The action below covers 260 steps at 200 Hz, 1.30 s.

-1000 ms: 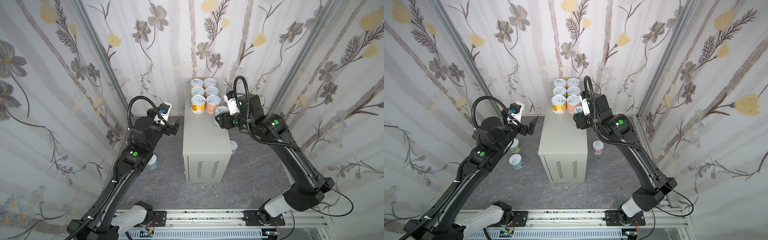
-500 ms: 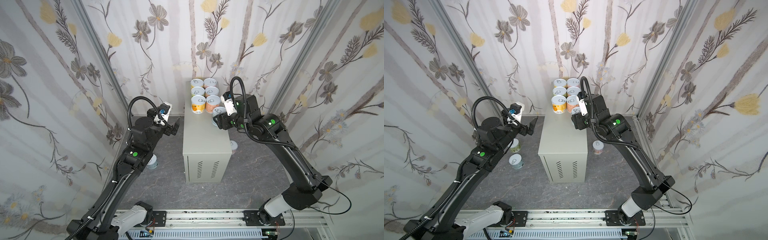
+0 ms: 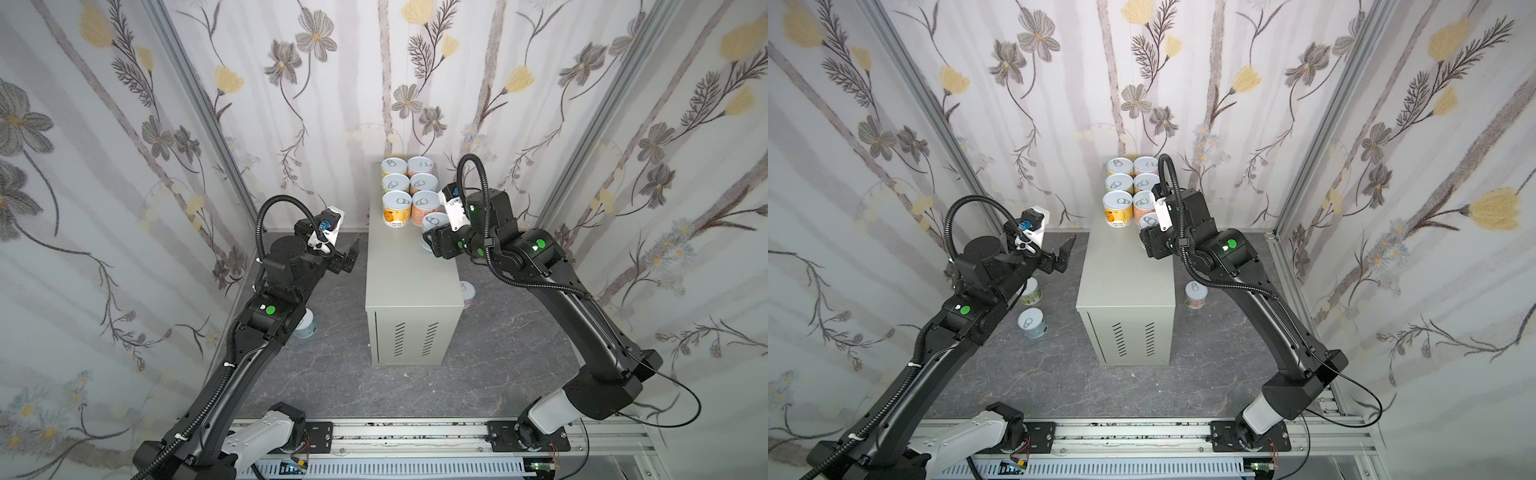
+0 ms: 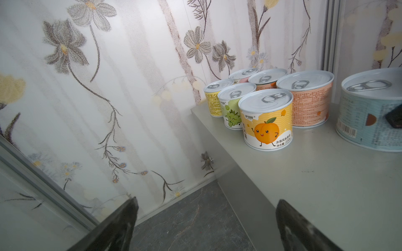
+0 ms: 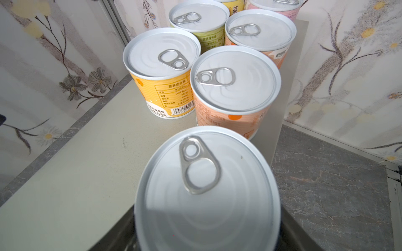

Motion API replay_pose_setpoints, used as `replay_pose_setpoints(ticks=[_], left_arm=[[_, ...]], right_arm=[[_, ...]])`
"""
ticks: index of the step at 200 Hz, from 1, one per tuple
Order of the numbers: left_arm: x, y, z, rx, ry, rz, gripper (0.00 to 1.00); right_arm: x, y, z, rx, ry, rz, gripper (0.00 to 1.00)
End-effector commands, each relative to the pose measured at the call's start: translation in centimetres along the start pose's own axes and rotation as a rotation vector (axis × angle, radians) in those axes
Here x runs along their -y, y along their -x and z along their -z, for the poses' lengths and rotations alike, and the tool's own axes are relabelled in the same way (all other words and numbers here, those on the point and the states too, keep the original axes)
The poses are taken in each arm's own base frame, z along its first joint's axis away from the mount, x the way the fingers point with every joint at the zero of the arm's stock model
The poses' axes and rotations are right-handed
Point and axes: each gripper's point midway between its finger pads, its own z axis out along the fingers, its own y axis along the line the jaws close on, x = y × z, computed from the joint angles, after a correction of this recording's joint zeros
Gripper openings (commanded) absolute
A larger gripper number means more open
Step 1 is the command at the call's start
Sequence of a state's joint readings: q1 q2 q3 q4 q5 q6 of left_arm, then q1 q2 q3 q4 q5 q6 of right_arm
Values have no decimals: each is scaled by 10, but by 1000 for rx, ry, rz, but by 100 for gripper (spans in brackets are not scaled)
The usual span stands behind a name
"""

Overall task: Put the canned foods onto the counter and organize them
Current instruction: 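Lower the light-blue can beside the orange can with the right gripper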

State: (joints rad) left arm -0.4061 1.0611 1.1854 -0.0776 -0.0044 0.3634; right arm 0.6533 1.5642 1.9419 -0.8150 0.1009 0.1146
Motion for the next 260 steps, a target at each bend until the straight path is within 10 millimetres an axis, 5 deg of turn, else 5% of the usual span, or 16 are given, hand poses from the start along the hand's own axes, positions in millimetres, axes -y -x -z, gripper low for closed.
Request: replay_pose_setpoints(ticks=[1,79,181,260], left_arm=[[-3,9,-1,37,10,-8,100],[1,11,-5,38,-9,10,100],[11,14,-28,37,-72,45,100],[10,13,-33,20,-67,21,100]], right_arm=[[0,-7,3,-11,6,4,80],[-8,-26,22,129,89,27,100],[-14,-39,52,501,158,135,98],[3,-34,44,529,109,144,90]])
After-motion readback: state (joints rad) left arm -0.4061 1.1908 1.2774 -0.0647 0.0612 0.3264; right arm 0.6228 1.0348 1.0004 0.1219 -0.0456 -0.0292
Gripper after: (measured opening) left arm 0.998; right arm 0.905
